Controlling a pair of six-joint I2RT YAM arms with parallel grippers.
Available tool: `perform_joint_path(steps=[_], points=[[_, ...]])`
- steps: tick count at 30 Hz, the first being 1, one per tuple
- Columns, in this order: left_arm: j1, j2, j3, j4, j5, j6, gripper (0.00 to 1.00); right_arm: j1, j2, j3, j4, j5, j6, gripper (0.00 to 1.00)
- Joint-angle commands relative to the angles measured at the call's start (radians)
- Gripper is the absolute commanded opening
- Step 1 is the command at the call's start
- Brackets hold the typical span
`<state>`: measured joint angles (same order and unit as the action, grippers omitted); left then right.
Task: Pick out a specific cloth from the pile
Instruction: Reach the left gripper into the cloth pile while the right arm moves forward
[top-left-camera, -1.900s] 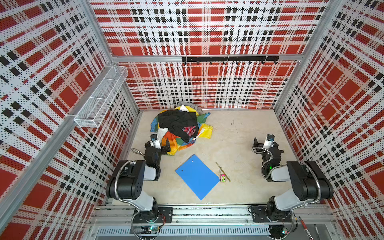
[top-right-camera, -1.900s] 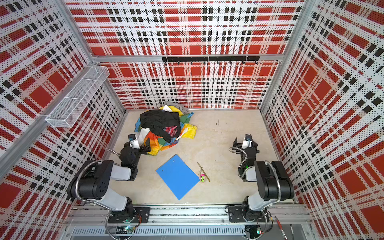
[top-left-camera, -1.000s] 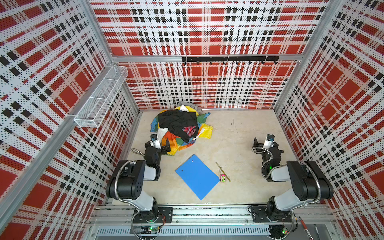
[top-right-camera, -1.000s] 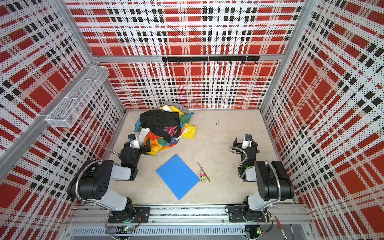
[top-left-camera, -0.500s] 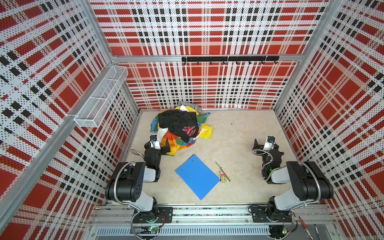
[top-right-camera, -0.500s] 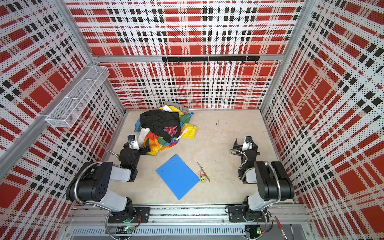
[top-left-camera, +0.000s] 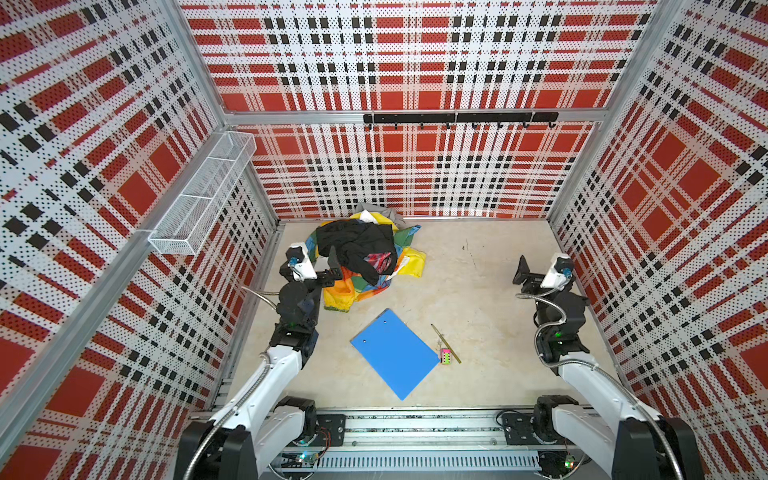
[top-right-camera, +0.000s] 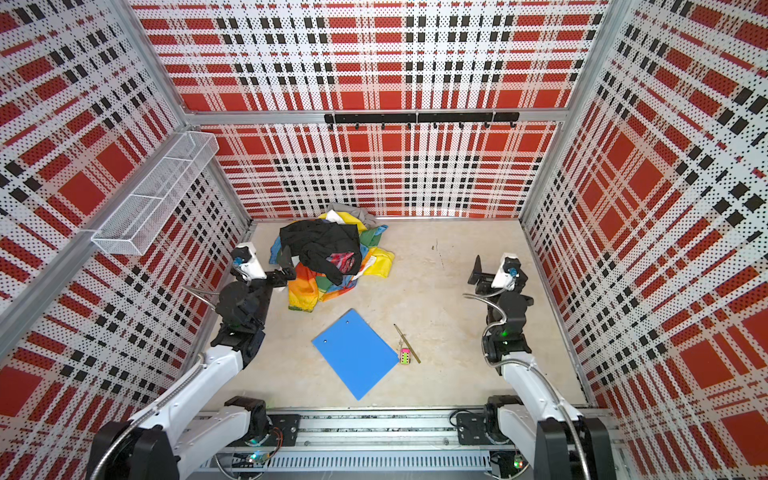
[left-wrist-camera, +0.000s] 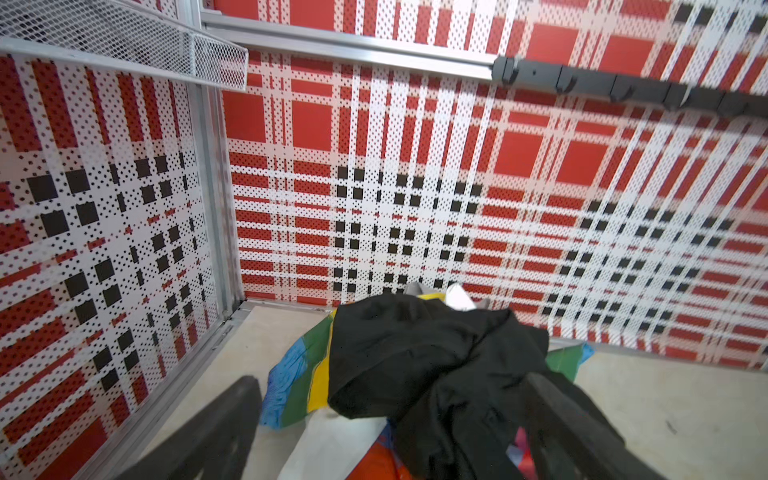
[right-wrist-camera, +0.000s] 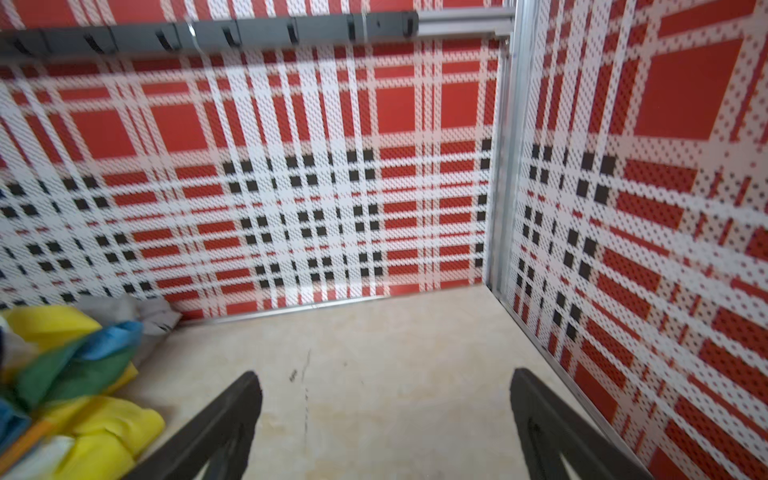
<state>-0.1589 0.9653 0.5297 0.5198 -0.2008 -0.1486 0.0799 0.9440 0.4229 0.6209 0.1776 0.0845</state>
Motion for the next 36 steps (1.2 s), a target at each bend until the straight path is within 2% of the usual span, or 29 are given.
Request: perform_joint_path(steps=[1,5,8,14,19,22,26,31,36], points=[[-0.002,-0.021,0.039,-0.277,0.05,-0.159,0.99,0.035,-0.071,0.095,-0.292,-0.045,0.112,1.0],[0.06,-0.014,0.091,-0.44,0.161,-0.239,0.99,0.081,-0.118,0.19,-0.465,-0.054,0.219,1.0],[0.151,0.003,0.083,-0.473,0.292,-0.302,0.99,0.161,-0.119,0.252,-0.572,-0.035,0.24,1.0],[0.327,0.063,0.046,-0.457,0.464,-0.367,0.99,0.436,-0.103,0.312,-0.66,0.097,0.25,1.0],[0.458,0.174,0.002,-0.318,0.683,-0.452,0.99,0.684,-0.035,0.356,-0.687,0.258,0.267,1.0],[0.454,0.237,0.001,-0.276,0.707,-0.463,0.99,0.74,0.024,0.372,-0.68,0.233,0.28,1.0],[0.41,0.289,0.008,-0.233,0.697,-0.462,0.99,0.744,0.059,0.347,-0.623,0.156,0.309,1.0],[0.325,0.352,0.015,-0.117,0.724,-0.519,0.99,0.749,0.067,0.341,-0.627,0.176,0.305,1.0],[0.23,0.383,0.018,-0.017,0.684,-0.575,0.99,0.75,0.055,0.335,-0.648,0.208,0.305,1.0]])
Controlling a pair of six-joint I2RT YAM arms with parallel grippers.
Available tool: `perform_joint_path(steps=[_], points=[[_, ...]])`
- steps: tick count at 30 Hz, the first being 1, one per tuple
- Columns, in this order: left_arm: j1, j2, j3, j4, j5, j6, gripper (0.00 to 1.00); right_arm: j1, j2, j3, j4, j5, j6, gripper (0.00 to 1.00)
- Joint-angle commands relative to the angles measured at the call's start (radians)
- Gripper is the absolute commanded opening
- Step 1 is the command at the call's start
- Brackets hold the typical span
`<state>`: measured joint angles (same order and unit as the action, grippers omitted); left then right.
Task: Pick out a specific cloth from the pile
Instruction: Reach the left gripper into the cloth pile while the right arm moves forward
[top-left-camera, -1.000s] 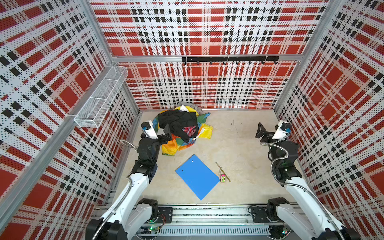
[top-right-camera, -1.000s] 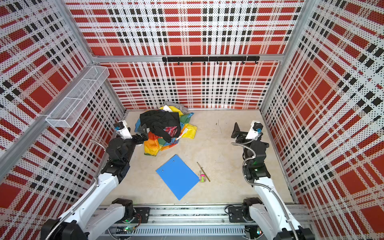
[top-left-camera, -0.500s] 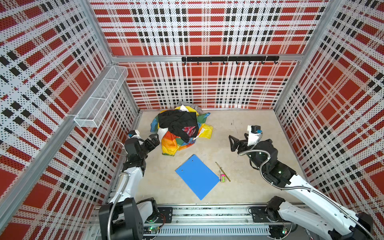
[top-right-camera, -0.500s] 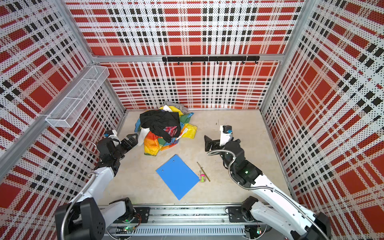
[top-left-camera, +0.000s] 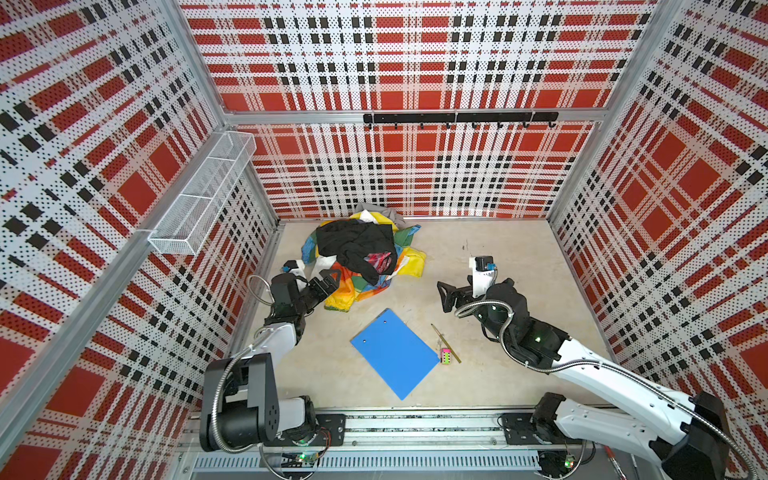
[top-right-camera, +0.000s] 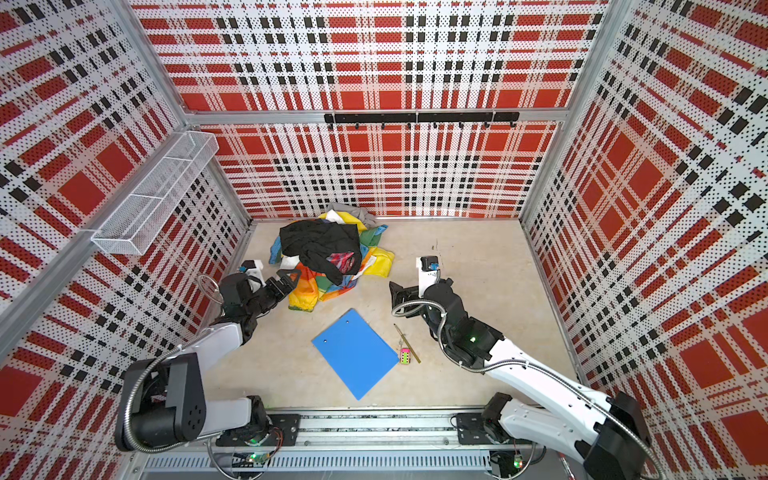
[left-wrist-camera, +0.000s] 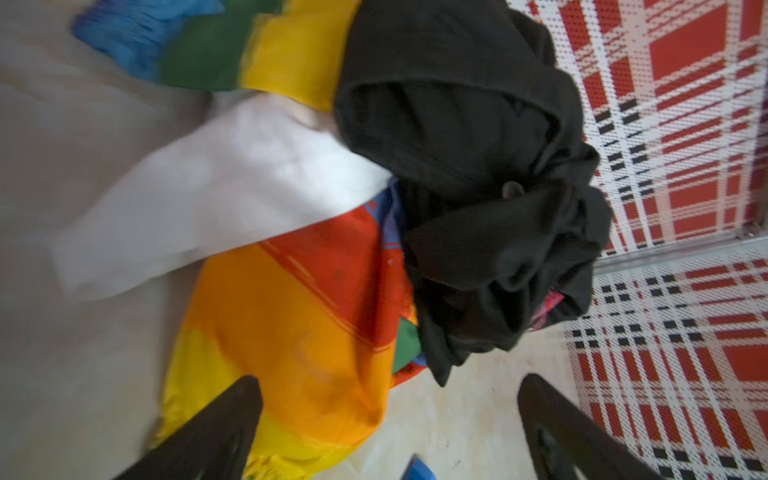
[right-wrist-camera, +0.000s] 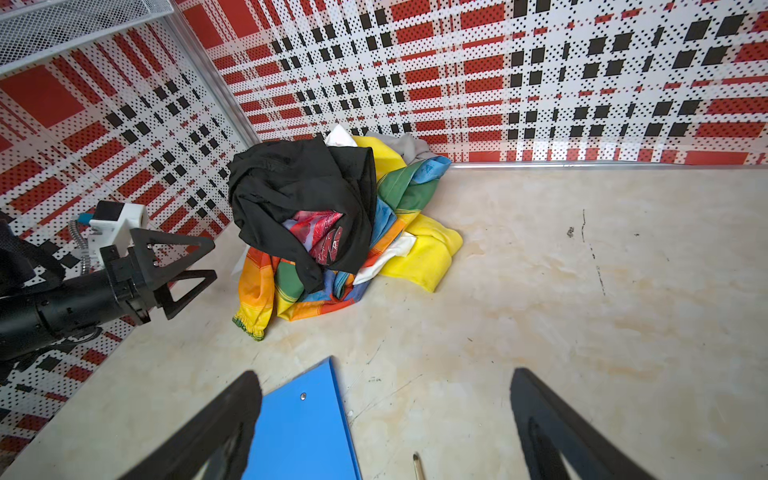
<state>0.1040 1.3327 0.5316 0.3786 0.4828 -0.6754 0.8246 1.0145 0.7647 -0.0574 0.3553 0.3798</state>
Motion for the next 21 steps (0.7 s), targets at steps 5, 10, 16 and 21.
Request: perform_joint_path(steps=[5,10,16,21], points=[[-0.105,0.088,0.061,0.166,-0.026,-0.042,0.99,0.005,-0.014,-0.007,0.011,0.048,0.019,1.0],[-0.106,0.162,0.105,0.133,-0.128,-0.073,0.99,0.007,-0.022,-0.003,-0.011,0.061,0.018,1.0],[-0.137,0.27,0.238,-0.019,-0.222,0.013,0.99,0.007,-0.043,-0.011,-0.031,0.093,0.019,1.0],[-0.17,0.392,0.35,-0.073,-0.223,0.053,0.99,0.007,-0.048,-0.015,-0.039,0.102,0.024,1.0]])
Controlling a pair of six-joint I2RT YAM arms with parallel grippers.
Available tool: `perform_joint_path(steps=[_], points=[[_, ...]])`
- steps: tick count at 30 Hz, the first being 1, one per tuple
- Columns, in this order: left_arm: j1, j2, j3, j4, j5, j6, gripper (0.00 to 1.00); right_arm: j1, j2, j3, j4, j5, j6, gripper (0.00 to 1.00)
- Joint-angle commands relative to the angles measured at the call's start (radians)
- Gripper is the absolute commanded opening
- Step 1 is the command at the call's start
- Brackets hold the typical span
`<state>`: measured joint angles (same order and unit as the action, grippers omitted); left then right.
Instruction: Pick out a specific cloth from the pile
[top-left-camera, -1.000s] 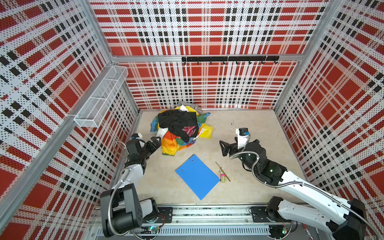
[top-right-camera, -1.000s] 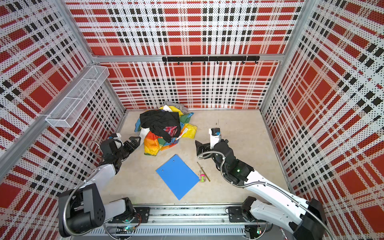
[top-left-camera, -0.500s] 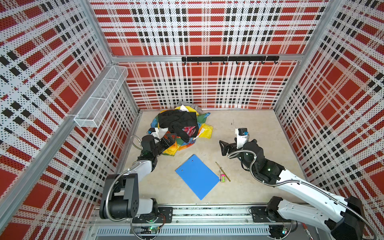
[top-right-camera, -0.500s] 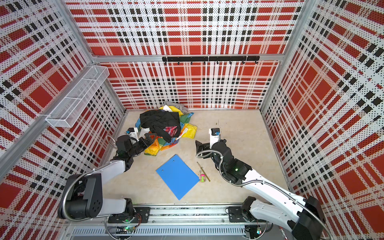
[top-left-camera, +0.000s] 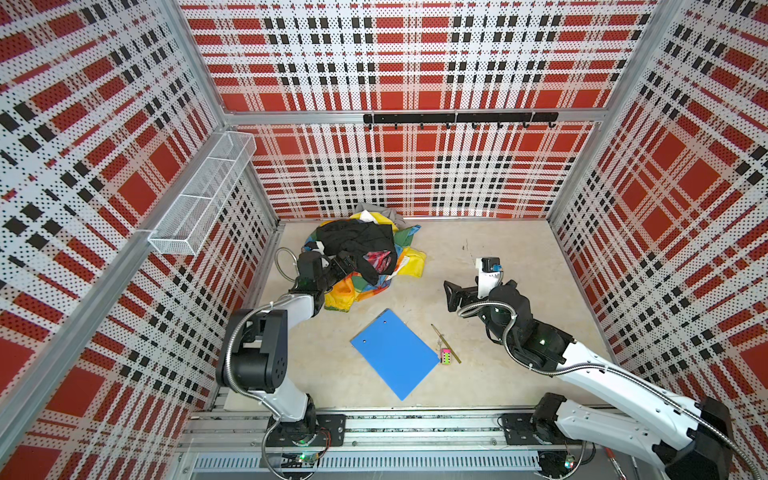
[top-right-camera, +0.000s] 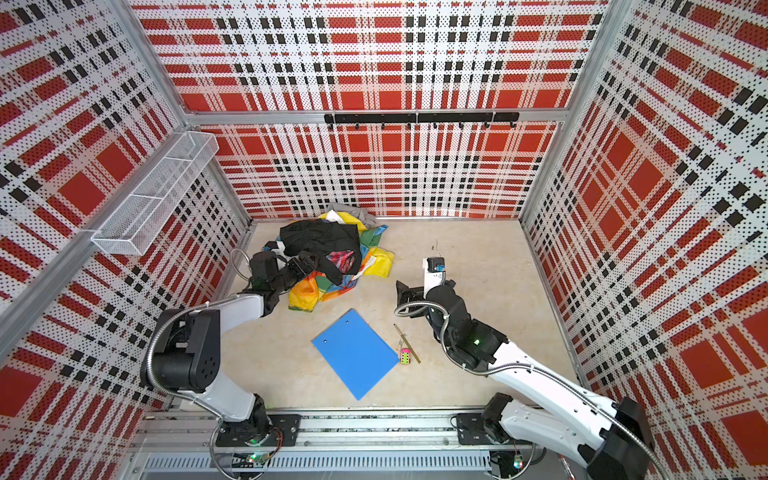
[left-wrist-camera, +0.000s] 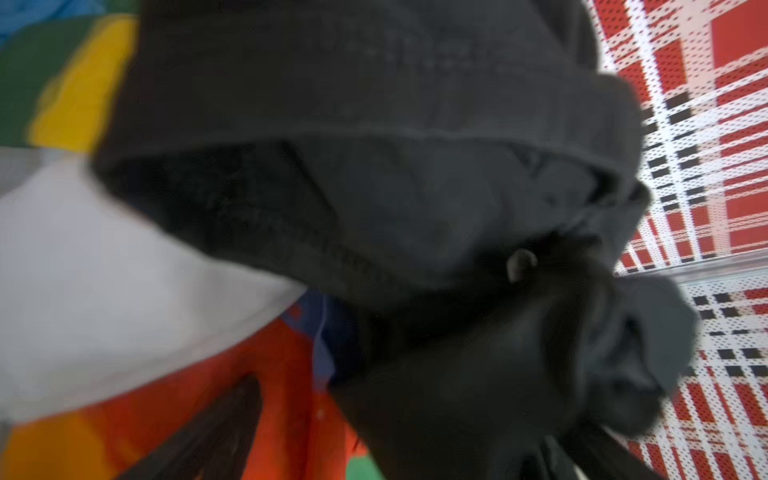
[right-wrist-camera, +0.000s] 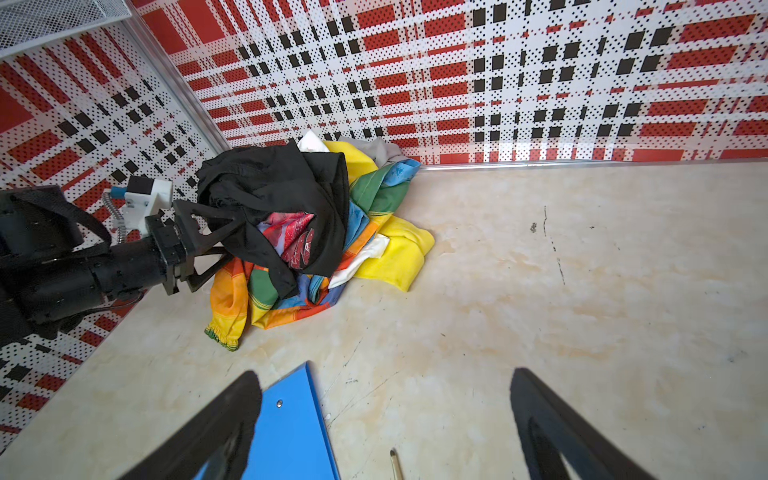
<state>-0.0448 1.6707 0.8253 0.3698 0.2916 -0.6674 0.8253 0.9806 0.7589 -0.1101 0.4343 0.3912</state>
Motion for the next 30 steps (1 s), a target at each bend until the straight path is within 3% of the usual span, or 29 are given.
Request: perform_joint_path(steps=[1,8,16,20,23,30], points=[[-0.031,0.073,0.079,-0.092,-0.053,0.054,0.99,0.006,-0.012,-0.009,0.009,0.024,0.014,1.0],[-0.08,0.219,0.201,-0.183,-0.144,0.075,0.99,0.006,-0.029,-0.016,-0.002,0.034,0.027,1.0],[-0.087,0.302,0.264,-0.202,-0.158,0.071,0.45,0.006,-0.048,-0.027,-0.014,0.039,0.04,1.0],[-0.074,0.276,0.266,-0.204,-0.164,0.069,0.14,0.006,-0.052,-0.033,-0.014,0.039,0.044,1.0],[-0.056,0.22,0.257,-0.214,-0.17,0.072,0.0,0.006,-0.053,-0.035,-0.014,0.035,0.044,1.0],[0.035,-0.031,0.222,-0.288,-0.191,0.094,0.0,0.006,-0.058,-0.045,-0.02,0.039,0.051,1.0]])
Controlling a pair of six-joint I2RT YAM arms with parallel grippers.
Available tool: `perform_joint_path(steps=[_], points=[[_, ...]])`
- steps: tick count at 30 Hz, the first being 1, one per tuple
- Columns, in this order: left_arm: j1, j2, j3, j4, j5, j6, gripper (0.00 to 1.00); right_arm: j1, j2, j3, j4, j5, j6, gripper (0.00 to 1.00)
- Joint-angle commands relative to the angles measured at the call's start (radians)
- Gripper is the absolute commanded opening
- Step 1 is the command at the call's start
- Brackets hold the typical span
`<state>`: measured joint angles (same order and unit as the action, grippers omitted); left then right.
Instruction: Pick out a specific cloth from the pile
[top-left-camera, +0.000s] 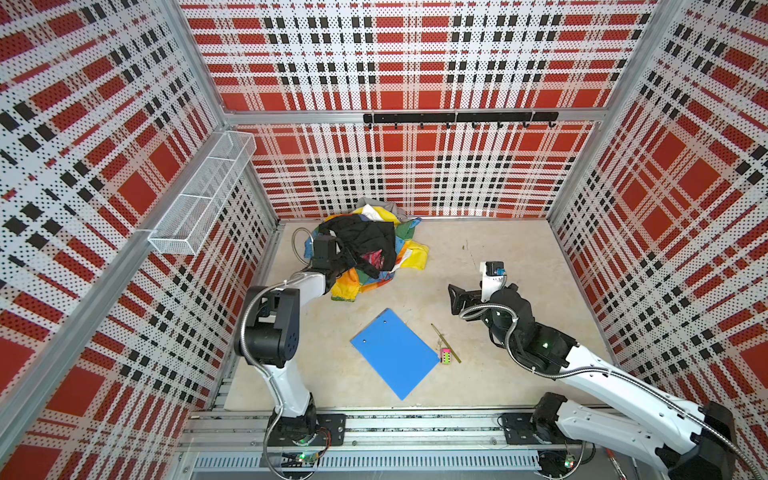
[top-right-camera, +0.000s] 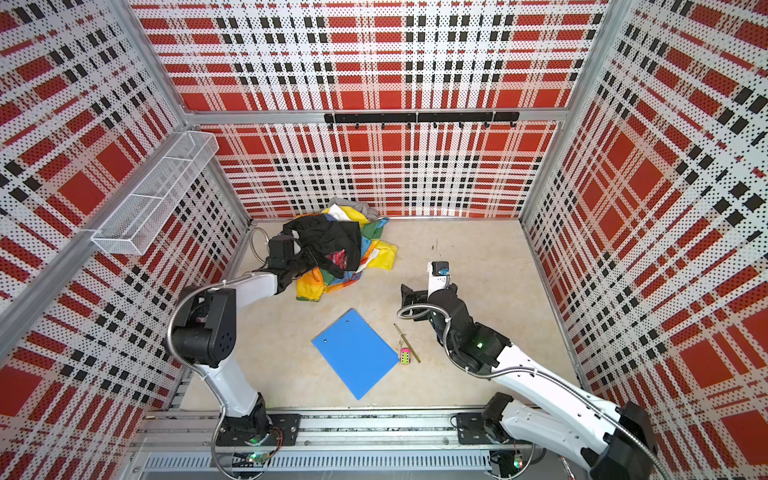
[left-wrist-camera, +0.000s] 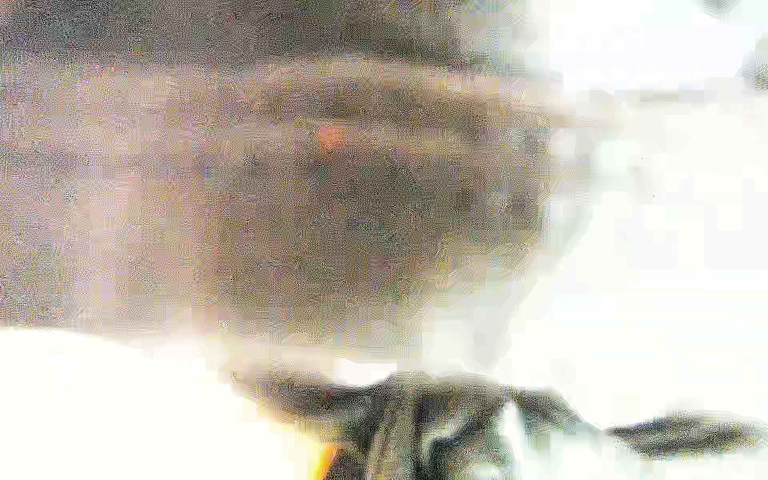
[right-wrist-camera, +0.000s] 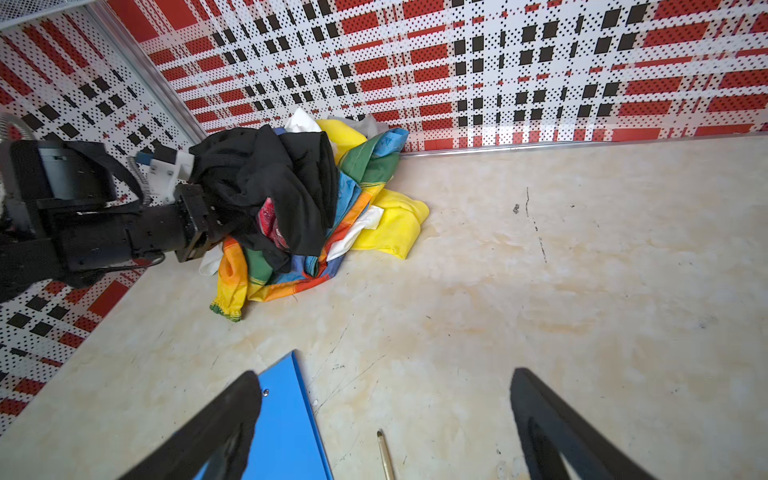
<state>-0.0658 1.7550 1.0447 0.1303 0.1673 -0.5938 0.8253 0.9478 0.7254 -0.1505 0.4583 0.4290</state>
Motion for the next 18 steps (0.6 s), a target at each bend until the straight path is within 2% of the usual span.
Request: perform_joint_path(steps=[1,5,10,18], points=[[0.071,-0.155,0.006,-0.075,-0.075,0.031,0.0,0.006,-0.026,-0.012,0.022,0.017,0.013,1.0],[0.13,-0.276,0.04,-0.179,-0.095,0.083,0.0,0.006,-0.022,-0.011,0.026,0.016,0.015,1.0],[0.16,-0.346,0.149,-0.29,-0.143,0.149,0.0,0.007,-0.015,-0.01,0.037,0.008,0.016,1.0],[0.091,-0.275,0.4,-0.402,-0.303,0.282,0.0,0.008,-0.035,-0.02,0.028,0.007,0.025,1.0]])
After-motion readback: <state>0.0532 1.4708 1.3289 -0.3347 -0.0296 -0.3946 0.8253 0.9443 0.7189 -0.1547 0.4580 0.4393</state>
